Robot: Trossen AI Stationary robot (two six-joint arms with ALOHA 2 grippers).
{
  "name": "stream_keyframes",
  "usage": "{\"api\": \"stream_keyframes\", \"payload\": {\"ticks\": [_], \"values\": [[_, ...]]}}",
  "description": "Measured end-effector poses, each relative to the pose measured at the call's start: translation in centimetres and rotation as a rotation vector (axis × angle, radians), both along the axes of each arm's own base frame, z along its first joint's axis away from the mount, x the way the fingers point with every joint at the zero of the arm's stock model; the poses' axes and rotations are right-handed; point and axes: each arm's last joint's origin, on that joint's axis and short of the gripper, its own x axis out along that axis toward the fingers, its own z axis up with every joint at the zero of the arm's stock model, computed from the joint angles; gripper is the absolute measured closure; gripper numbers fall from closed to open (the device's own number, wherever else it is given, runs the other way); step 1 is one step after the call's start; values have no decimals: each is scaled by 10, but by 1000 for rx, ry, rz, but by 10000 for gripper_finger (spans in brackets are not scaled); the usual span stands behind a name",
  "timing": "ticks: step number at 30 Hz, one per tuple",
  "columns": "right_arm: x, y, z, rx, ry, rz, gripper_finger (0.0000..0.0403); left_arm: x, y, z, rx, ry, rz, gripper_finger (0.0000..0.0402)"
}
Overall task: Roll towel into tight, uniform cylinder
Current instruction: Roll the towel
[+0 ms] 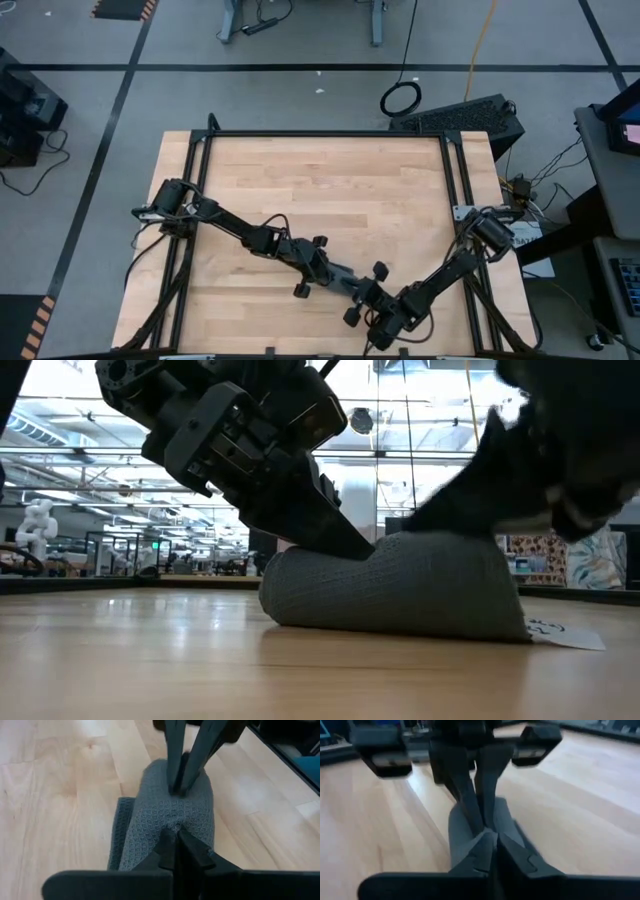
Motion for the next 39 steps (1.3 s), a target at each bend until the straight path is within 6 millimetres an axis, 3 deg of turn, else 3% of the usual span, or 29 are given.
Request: {"api": "stream_keyframes", "payload": {"ticks": [5, 10, 14, 20, 22, 35, 39], "values": [[1, -1, -21, 32, 38, -4, 400, -2, 1, -2, 7, 32, -3, 391], [0, 0, -26, 47, 33, -13, 398, -4, 1, -5, 21, 76, -2, 391], [0, 0, -13, 21, 52, 18, 401, -4, 2, -6, 25, 82, -1, 391], [-1, -1, 26, -61, 2, 38, 400, -3, 10, -6, 23, 86, 21, 391], [1, -1, 29, -87, 4, 50, 402, -2, 11, -6, 22, 84, 25, 391], [19, -18, -21, -55, 97, 7, 403, -2, 13, -5, 20, 75, 31, 391], [20, -19, -29, -33, 82, -16, 403, -8, 15, 11, 29, 93, 27, 386]]}}
